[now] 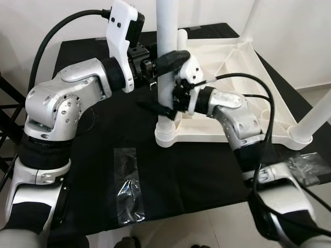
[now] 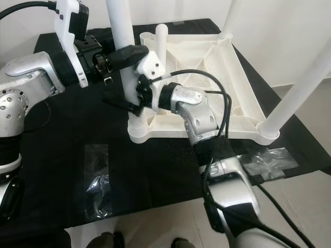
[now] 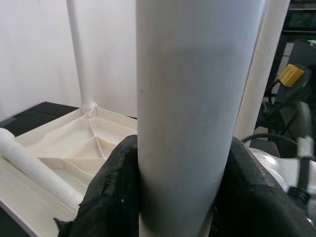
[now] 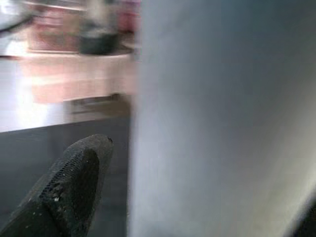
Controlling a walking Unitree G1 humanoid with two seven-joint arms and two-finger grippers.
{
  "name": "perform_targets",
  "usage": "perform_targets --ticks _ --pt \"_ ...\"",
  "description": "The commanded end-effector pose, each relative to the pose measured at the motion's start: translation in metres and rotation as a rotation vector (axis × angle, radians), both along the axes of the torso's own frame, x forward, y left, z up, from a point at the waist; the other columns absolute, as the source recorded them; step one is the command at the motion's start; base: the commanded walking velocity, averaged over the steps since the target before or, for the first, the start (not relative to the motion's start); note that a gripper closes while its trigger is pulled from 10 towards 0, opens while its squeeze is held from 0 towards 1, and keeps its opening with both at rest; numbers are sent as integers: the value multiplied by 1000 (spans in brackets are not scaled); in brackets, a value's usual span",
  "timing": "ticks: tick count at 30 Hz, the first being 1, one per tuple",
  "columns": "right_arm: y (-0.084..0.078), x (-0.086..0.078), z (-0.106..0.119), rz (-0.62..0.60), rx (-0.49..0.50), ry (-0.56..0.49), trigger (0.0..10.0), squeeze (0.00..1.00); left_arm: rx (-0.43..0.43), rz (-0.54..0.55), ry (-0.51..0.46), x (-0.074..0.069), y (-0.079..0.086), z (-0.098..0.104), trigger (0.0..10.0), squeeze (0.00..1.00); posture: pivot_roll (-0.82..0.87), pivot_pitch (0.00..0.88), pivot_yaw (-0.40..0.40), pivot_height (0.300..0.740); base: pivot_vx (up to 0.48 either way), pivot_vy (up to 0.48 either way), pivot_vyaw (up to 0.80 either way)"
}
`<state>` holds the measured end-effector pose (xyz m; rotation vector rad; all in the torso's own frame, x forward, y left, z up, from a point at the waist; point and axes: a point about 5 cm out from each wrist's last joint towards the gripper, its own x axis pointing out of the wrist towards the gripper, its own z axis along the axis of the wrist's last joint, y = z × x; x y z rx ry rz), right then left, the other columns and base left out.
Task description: Building children table
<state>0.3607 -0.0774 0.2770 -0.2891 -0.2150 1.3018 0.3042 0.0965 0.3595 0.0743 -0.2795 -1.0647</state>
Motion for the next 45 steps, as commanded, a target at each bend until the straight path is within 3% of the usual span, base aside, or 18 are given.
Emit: perform_targets --ticks 1,4,5,6,7,18,19,20,21,22,24,25,31,37,39,41,42,45 --pt "6 -2 -1 102 -25 9 10000 0 47 -124 18 -10 -16 -7 0 0 95 173 40 740 0 0 0" --pt "3 2 -2 127 -28 24 9176 0 48 -129 15 -11 -17 -6 0 0 96 175 41 740 0 0 0" --pt "2 3 -3 133 -24 36 4902 0 49 -131 14 -11 -17 -6 0 0 96 175 41 740 0 0 0" --pt "2 3 -3 133 -24 36 4902 0 49 -131 14 -11 -17 -6 0 0 96 175 41 740 0 0 0" --pt "1 5 -4 143 -25 46 510 0 50 -134 12 -11 -17 -6 0 0 99 175 40 740 0 0 0" --pt "-5 11 -11 161 -31 80 0 0 58 -143 -9 -12 -18 -3 0 0 101 175 40 740 0 0 0" --pt "-5 12 -13 149 -24 80 0 0 45 -150 0 -12 -18 -3 0 263 95 173 43 740 0 0 0" --pt "-5 12 -13 149 -24 80 0 0 45 -150 0 -12 -18 -3 0 263 95 173 43 740 0 0 0" --pt "-4 12 -15 128 -15 80 0 0 38 -147 3 -11 -18 -2 1922 1000 91 171 41 740 0 0 0" --pt "-2 13 -20 81 1 92 0 0 26 -122 10 -8 -18 0 10000 1000 81 171 34 740 0 0 0" --pt "0 13 -23 48 11 102 0 0 19 -102 14 -6 -18 0 10000 1000 77 172 30 740 0 0 0" --pt "3 13 -30 -2 8 115 0 0 14 -85 12 -5 -18 1 10000 0 69 174 19 740 0 0 0" --pt "40 -27 -88 -544 120 229 0 0 -26 -23 22 2 -9 7 10000 0 70 182 5 740 0 0 0" --pt "58 -41 -89 -653 198 247 0 0 -28 6 26 8 -7 6 10000 0 58 165 20 740 0 0 0" --pt "57 -35 -85 -663 211 239 0 0 -25 3 28 8 -8 6 9804 0 58 165 20 740 0 0 0" --pt "54 -30 -80 -677 220 232 0 0 -23 2 31 8 -9 5 7255 0 53 163 22 740 0 0 0" --pt "52 -27 -76 -690 228 222 0 0 -25 5 32 9 -9 5 0 0 51 162 20 740 0 0 0" --pt "45 -25 -71 -725 233 210 0 0 -25 0 35 10 -9 5 0 0 51 162 21 740 0 0 0"
